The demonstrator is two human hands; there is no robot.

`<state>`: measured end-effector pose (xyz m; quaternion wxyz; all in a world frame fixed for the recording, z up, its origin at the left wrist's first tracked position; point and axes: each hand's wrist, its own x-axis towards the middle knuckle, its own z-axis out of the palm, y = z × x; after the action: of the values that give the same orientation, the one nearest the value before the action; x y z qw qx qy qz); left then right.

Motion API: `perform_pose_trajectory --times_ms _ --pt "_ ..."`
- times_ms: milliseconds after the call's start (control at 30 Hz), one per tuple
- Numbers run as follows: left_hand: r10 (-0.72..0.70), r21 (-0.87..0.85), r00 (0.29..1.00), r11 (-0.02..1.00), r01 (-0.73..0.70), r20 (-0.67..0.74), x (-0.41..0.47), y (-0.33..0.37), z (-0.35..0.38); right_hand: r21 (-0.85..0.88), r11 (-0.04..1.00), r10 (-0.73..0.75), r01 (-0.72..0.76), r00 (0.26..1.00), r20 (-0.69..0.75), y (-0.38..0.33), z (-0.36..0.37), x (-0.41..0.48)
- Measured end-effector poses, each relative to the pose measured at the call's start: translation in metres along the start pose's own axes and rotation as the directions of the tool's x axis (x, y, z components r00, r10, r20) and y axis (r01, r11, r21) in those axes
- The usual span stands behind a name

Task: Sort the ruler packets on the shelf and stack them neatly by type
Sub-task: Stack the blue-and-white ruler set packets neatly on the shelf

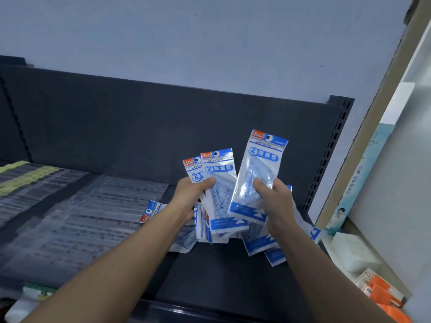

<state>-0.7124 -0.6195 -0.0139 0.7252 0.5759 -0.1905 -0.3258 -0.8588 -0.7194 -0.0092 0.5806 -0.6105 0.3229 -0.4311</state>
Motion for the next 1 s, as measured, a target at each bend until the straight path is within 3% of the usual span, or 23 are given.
perform_pose_trajectory --times_ms 167,333,467,533,600,667,733,800,867,933,1000 --pt "0.04 -0.024 0.997 0.999 -0.039 0.059 -0.006 0.0 0.006 -0.074 0.991 0.121 -0.107 0.969 0.216 0.003 0.01 -0.003" --pt "0.014 0.028 0.994 0.999 -0.017 0.105 -0.007 0.002 0.007 -0.076 0.986 0.156 -0.146 0.976 0.15 0.005 0.011 -0.001" --pt "0.009 0.093 0.992 0.995 -0.021 0.129 -0.002 0.003 0.007 -0.104 0.977 0.203 -0.184 0.954 0.221 0.004 0.009 0.004" --pt "0.034 0.122 0.984 0.991 -0.056 0.176 0.002 0.008 0.009 -0.168 0.979 0.138 -0.113 0.98 0.146 0.004 0.005 0.009" --pt "0.033 0.285 0.978 0.954 -0.092 0.206 0.01 0.015 0.002 -0.249 0.968 0.043 -0.033 0.999 0.033 0.001 -0.006 0.018" --pt "-0.011 0.544 0.976 0.831 -0.112 0.219 0.013 0.023 -0.011 -0.43 0.902 -0.041 0.021 0.998 -0.039 -0.001 -0.019 0.026" --pt "-0.143 0.777 0.938 0.607 -0.168 0.315 0.016 0.025 -0.026 -0.64 0.769 -0.05 0.013 0.998 -0.04 0.004 -0.033 0.034" --pt "-0.391 0.903 0.839 0.356 -0.241 0.379 0.015 0.024 -0.036 -0.769 0.639 -0.017 -0.019 0.999 -0.039 0.009 -0.039 0.036" --pt "-0.527 0.942 0.784 0.239 -0.235 0.329 0.017 0.016 -0.039 -0.86 0.508 0.022 -0.045 0.999 -0.04 0.015 -0.041 0.035" --pt "-0.515 0.959 0.809 0.142 -0.245 0.283 0.017 0.007 -0.035 -0.935 0.355 -0.013 -0.018 1.0 -0.025 0.017 -0.042 0.034" --pt "-0.404 0.953 0.881 -0.065 -0.297 0.247 0.014 -0.001 -0.027 -0.984 0.18 -0.106 0.017 0.994 -0.002 0.018 -0.041 0.031"
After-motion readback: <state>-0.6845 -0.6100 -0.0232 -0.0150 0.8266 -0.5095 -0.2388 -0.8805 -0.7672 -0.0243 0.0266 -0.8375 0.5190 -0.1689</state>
